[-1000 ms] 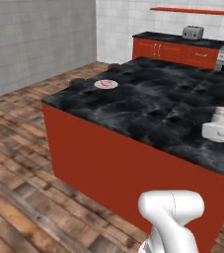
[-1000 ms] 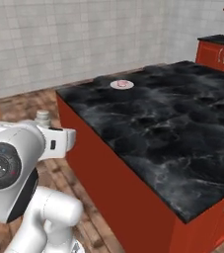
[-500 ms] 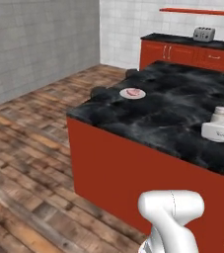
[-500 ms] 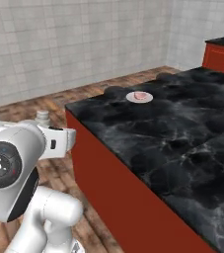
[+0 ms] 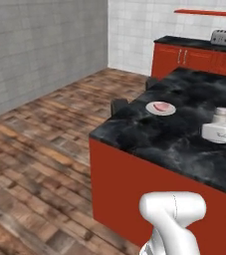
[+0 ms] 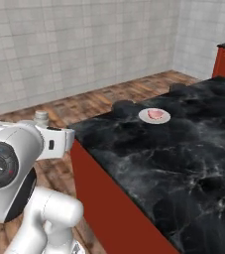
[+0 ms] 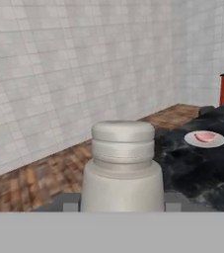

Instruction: Retrieve the shaker from the cabinet and place it next the steak on a plate on the dining table.

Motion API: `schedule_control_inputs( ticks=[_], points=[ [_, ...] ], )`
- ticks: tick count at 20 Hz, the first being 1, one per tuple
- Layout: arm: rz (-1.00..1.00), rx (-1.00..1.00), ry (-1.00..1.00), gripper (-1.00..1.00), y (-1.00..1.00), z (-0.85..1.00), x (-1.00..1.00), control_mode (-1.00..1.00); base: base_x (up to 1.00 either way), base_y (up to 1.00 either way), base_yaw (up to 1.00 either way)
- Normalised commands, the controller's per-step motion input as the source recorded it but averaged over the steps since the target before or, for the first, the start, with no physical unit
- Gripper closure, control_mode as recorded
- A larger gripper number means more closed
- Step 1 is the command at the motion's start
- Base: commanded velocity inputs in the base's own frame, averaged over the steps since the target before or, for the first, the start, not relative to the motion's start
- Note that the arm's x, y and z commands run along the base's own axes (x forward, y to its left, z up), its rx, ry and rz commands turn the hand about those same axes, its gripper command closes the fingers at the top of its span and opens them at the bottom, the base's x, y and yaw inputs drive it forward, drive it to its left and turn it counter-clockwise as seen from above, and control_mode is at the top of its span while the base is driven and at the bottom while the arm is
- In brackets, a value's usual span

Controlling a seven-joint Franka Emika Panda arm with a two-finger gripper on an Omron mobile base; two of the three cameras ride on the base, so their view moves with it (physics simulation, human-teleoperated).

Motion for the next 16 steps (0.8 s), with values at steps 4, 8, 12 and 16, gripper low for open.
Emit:
schedule_control_inputs(
  ticks=[4, 8, 12, 16],
  points=[
    [0.00, 0.00, 0.00, 1.00, 0.00, 0.00, 0.00, 1.00, 1.00, -0.38, -0.14],
    [0.00, 0.00, 0.00, 1.00, 0.00, 0.00, 0.00, 1.00, 0.85, -0.54, -0.26],
    [0.00, 0.00, 0.00, 1.00, 0.00, 0.00, 0.00, 1.00, 0.84, 0.16, -0.48],
    [0.00, 0.00, 0.00, 1.00, 0.00, 0.00, 0.00, 1.00, 0.91, 0.73, -0.60]
  ],
)
